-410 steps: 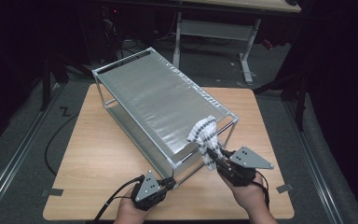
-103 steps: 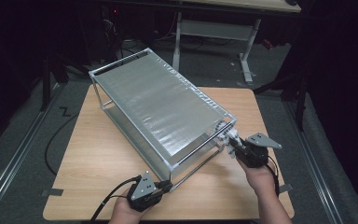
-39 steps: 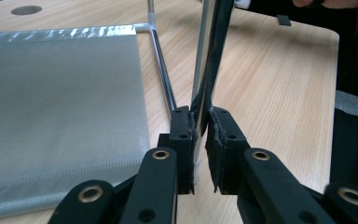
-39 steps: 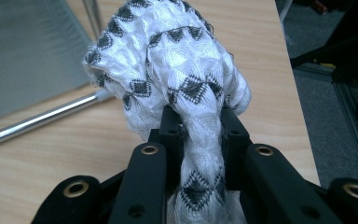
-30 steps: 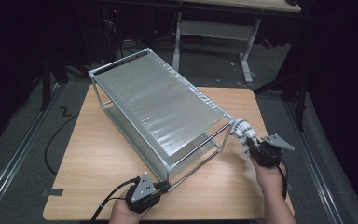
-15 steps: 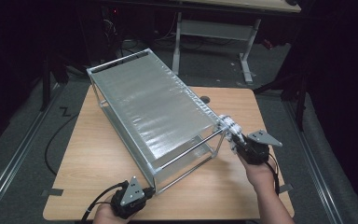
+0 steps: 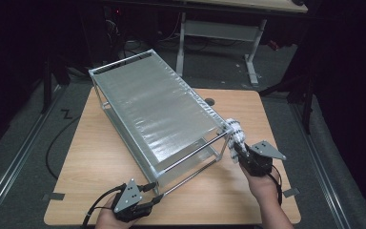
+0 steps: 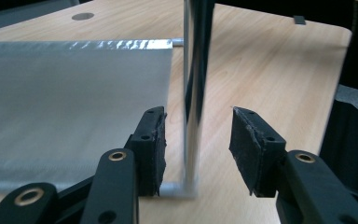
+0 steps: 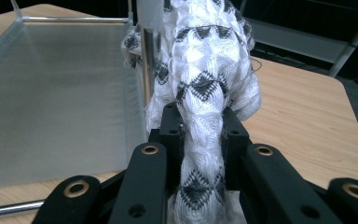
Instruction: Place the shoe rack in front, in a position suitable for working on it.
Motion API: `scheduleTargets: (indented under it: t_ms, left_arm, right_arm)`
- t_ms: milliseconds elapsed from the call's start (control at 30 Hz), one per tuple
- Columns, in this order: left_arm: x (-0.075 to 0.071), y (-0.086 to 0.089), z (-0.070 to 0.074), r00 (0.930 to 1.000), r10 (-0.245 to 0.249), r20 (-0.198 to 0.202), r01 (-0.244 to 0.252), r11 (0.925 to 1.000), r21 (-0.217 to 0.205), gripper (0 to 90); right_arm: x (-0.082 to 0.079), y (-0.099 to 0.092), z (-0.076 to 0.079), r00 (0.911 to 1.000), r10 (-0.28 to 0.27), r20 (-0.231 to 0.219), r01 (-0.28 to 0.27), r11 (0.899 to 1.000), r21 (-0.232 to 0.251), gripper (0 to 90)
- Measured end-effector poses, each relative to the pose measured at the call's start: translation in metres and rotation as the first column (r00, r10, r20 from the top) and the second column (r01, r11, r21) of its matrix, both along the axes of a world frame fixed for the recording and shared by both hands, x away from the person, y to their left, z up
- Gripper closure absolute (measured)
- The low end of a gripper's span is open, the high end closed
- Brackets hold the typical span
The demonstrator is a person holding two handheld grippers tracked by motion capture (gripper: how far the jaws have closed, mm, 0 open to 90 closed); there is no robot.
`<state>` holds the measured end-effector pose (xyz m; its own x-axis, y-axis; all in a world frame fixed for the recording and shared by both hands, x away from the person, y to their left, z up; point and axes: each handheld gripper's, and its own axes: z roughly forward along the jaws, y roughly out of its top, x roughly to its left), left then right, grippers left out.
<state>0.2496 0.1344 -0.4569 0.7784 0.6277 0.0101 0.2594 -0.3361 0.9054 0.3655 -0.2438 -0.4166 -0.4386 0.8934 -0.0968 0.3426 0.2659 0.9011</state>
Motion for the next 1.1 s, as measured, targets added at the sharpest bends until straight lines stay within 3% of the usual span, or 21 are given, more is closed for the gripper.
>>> scheduleTargets:
  t_ms: [133,267,733,867,1000,1100]
  left_arm:
    - [0.001,-0.001,0.005,0.9990,0.024,0.037,-0.022,0.9987,-0.047,68.2]
    - [-0.003,0.003,0.007,0.9955,0.037,0.087,-0.033,0.9985,-0.044,79.9]
    - [-0.005,0.026,0.010,0.9982,0.042,0.042,-0.041,0.9985,-0.037,80.7]
    - [-0.002,0.027,0.008,0.9993,0.030,0.022,-0.029,0.9986,-0.044,79.9]
    - [0.002,0.023,0.003,0.9991,0.041,-0.004,-0.041,0.9988,-0.027,67.7]
    - [0.002,0.021,0.002,0.9990,0.045,0.000,-0.045,0.9990,-0.002,71.6]
  right_arm:
    - [0.000,0.000,0.000,1.0000,0.004,0.000,-0.004,1.000,0.003,76.4]
    - [0.001,-0.002,-0.001,1.0000,0.008,-0.002,-0.008,1.000,0.008,76.4]
    - [-0.008,0.006,0.009,0.9982,0.043,0.041,-0.044,0.999,0.004,76.4]
    - [-0.011,0.011,0.011,0.9973,0.055,0.048,-0.055,0.998,-0.010,76.4]
    - [-0.013,0.013,0.010,0.9970,0.059,0.050,-0.058,0.998,-0.020,76.4]
    - [-0.012,0.012,0.010,0.9969,0.062,0.049,-0.061,0.998,-0.019,76.4]
